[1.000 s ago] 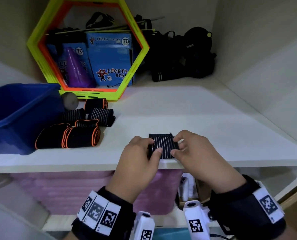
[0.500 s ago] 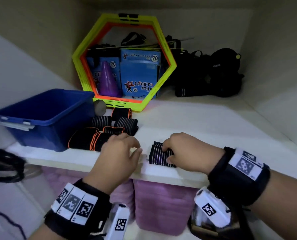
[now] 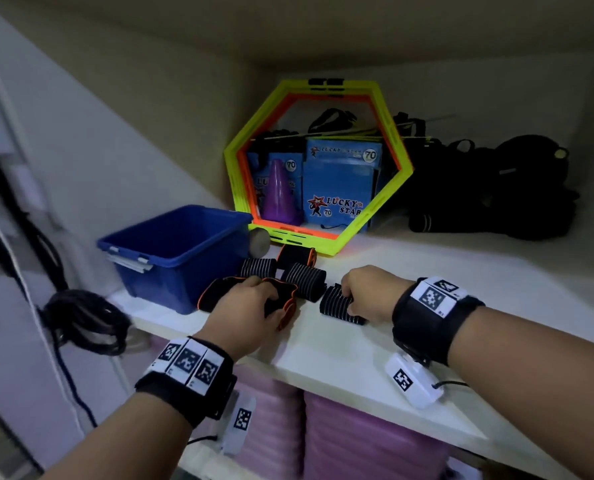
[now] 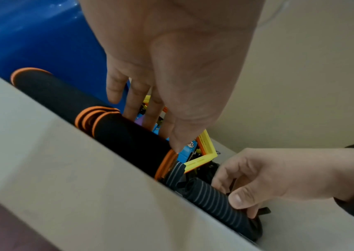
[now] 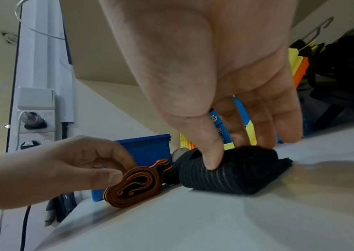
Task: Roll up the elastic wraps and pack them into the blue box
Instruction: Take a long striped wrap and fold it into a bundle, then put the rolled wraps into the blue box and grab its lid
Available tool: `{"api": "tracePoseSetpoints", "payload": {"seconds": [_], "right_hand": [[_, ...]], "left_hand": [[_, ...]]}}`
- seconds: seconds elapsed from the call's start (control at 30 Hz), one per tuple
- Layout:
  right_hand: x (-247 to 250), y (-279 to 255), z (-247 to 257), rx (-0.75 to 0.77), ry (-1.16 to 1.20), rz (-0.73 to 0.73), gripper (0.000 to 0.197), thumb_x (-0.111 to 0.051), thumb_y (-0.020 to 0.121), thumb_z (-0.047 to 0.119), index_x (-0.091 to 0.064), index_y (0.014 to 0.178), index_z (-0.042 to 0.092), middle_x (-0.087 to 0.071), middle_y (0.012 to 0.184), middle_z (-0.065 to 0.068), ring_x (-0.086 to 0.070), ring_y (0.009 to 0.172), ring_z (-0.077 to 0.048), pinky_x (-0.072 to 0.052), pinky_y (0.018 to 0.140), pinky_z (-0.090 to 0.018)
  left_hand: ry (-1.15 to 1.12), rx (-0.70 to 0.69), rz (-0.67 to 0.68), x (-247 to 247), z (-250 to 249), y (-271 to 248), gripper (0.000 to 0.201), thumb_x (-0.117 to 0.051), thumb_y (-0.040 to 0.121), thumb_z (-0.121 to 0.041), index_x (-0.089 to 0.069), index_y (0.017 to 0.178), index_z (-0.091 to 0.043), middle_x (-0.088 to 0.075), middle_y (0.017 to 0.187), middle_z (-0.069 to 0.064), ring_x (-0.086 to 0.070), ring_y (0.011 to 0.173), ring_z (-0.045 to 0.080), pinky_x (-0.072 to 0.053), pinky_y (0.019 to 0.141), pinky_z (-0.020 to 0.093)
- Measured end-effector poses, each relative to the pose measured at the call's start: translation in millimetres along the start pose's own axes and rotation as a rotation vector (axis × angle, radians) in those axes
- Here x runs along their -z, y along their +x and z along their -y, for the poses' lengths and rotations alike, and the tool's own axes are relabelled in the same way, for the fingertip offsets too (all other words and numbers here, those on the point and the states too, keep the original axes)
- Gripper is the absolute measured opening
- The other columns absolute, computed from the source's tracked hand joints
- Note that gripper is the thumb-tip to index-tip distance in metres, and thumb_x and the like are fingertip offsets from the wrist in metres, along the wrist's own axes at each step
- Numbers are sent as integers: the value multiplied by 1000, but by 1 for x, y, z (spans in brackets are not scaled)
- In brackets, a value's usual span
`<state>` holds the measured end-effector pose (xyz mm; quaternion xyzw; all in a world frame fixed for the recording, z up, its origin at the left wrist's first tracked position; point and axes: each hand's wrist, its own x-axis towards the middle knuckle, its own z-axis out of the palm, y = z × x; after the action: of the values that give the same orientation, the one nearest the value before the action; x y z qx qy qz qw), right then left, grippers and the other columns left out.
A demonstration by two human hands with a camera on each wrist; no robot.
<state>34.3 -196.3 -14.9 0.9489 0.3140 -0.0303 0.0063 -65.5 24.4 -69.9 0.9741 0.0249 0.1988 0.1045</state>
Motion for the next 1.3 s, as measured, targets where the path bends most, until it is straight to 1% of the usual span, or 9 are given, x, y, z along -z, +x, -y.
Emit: {"api": "tracePoseSetpoints", "payload": {"seconds": [0.23,0.4,0.5,0.6,0.7,0.83,1.1,1.23,1.3], "right_hand": [[8,1,-14,79,30,58,32,-64,86,30,-68,112,11,-69,110,-10,-64,101,-27,-55,87,-37],[24,-1,-17,117,182,-80,24,-67,88,38,-71,99,17,-68,98,-3,-62,92,-20,-52,81,-33],[28,-5,-6,158,367,-129,14,-70,86,37,-69,88,23,-65,88,7,-61,86,-14,-50,71,-30],[28,-5,14,188,573,-25,17,-71,87,32,-66,95,18,-67,90,-6,-68,84,-29,-60,68,-43],[25,3,36,199,619,63,22,-71,87,33,-64,103,18,-66,101,-13,-69,89,-34,-62,69,-44],[19,26,59,201,471,-3,30,-73,84,40,-64,109,26,-60,105,2,-61,91,-15,-54,81,-34],[-3,47,90,103,376,-12,45,-73,76,54,-52,116,48,-47,118,13,-51,104,-2,-44,91,-19],[-3,41,109,17,312,39,46,-72,78,51,-49,118,54,-53,113,20,-55,93,4,-45,75,-12],[1,38,117,-41,323,68,43,-72,80,46,-49,116,54,-58,100,19,-58,81,4,-44,62,-12]], "left_hand": [[5,80,31,12,0,-7,27,-56,87,-47,-64,108,-31,-54,104,-11,-55,97,15,-50,86,38],[-172,228,-259,43,18,-37,8,-67,89,-30,-68,97,-31,-58,96,-16,-56,89,5,-44,81,25],[-252,371,-452,62,42,-52,8,-69,88,-23,-68,92,-30,-65,95,-12,-61,87,5,-46,79,26],[-346,539,-546,75,76,-58,3,-66,90,-31,-65,92,-31,-67,98,-3,-63,77,12,-51,74,33],[-423,643,-579,81,109,-56,20,-60,85,-52,-62,97,-37,-67,100,3,-68,70,21,-59,71,43],[-475,616,-573,74,142,-45,37,-59,82,-64,-58,108,-38,-64,111,4,-67,84,15,-57,82,44],[-763,513,-570,61,187,-20,64,-58,73,-82,-39,131,-60,-54,133,-3,-60,118,17,-52,98,49],[-781,447,-538,60,197,-16,59,-61,83,-66,-39,137,-53,-40,148,-9,-51,128,9,-45,107,40],[-777,413,-511,61,198,-14,58,-60,85,-62,-39,138,-51,-33,153,-10,-47,129,8,-42,101,31]]}}
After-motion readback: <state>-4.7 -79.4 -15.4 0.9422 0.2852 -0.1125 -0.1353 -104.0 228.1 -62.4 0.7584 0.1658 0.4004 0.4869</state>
